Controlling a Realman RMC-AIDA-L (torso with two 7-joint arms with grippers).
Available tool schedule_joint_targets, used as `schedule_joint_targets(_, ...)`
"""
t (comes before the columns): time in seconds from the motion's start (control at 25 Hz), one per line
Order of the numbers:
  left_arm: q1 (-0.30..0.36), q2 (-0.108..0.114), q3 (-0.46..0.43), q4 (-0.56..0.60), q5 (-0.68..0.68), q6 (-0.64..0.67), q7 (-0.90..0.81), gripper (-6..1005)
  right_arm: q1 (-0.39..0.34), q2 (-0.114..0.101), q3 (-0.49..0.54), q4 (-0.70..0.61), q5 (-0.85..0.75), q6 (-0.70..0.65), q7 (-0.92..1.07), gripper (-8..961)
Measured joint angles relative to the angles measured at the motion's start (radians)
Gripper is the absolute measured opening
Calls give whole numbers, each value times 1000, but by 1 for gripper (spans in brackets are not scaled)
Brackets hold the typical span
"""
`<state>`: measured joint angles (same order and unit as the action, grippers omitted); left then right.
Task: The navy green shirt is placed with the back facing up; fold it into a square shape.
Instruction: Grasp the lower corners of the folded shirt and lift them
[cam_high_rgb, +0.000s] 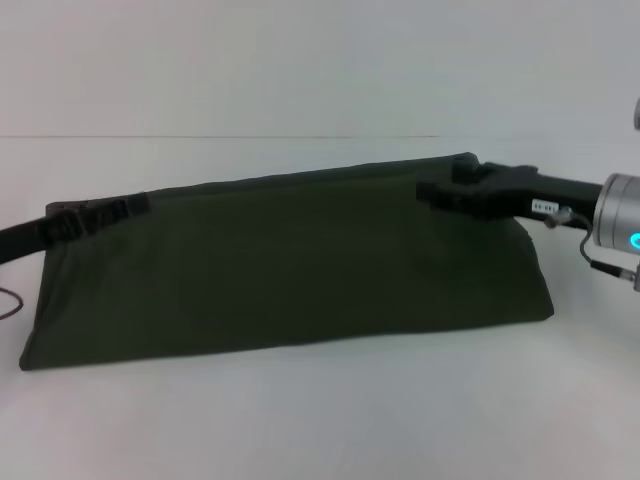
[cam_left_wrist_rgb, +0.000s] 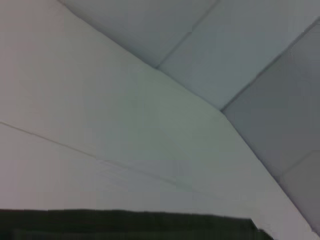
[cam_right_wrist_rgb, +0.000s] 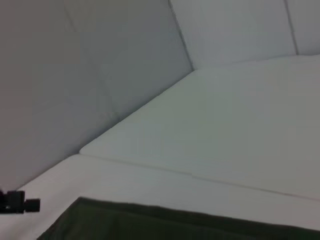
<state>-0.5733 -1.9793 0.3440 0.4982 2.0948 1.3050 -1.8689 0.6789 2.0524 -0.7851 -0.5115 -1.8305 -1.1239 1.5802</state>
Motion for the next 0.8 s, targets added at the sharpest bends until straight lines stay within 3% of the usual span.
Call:
schedule_joint_targets(0.08, 18, 7, 38, 28, 0, 50, 4, 784, -16, -3, -37, -10, 0, -22, -19, 809)
schedule_joint_targets(0.28, 57, 9, 37, 84, -3, 143, -24, 784, -59, -1, -76, -36, 0, -40, -20, 810)
schedule_joint_targets(0.32, 73, 27, 41, 95, 1, 169, -96, 784, -67, -3, -76, -39, 0, -45, -11, 810)
schedule_joint_targets(0.44, 89, 46, 47, 104, 12, 188, -181, 783, -96, -12, -78, -55, 0, -83, 19, 810)
schedule_joint_targets(0.6, 104, 65, 48, 156, 128, 198, -353, 783, -132, -30, -78, -67, -6, -155, 23, 810)
schedule_joint_targets(0.8, 92, 73, 42, 178, 268, 175, -483, 783, -147, -32, -79, -71, -71, -260, -48, 810)
